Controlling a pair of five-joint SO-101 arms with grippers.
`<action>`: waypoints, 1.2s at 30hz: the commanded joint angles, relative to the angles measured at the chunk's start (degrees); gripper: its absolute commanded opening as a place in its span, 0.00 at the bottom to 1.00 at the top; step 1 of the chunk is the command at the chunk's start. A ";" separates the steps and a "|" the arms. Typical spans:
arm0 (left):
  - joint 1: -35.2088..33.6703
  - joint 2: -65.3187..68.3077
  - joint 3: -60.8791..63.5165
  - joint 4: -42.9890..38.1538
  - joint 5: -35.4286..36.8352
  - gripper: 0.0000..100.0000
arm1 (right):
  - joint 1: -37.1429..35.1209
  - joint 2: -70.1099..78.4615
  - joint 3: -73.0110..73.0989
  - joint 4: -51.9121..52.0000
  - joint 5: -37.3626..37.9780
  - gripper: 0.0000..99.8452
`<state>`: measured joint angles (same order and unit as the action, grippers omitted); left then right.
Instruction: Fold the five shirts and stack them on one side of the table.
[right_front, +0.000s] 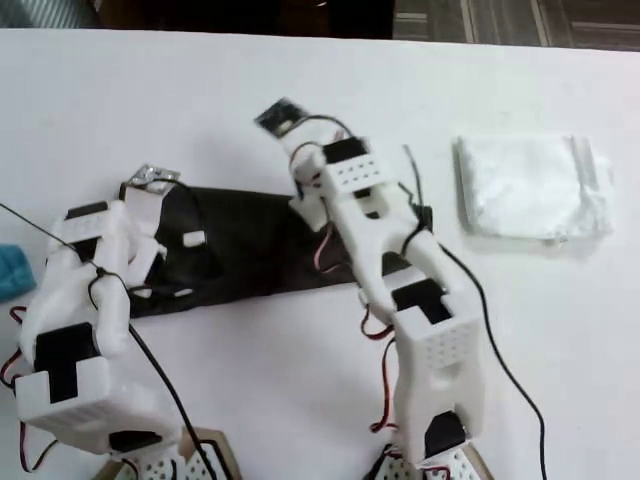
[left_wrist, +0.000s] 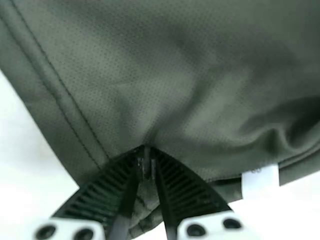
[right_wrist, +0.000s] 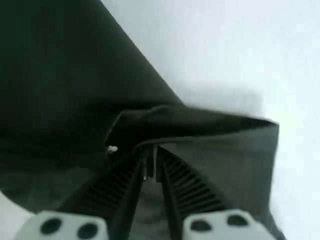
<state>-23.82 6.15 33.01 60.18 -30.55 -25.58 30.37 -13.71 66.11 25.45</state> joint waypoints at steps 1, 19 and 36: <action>-1.67 0.00 0.13 -1.32 -0.35 0.03 | -1.54 0.22 -2.29 -4.09 -0.35 0.02; -1.67 0.00 0.04 -1.32 -0.18 0.03 | 10.86 -13.49 -0.79 9.45 0.00 0.02; -1.67 0.00 0.04 -1.32 -0.35 0.03 | 18.42 -10.15 15.12 7.69 5.27 0.02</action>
<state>-23.82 6.15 33.01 60.18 -30.55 -8.79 24.48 0.09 72.18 28.00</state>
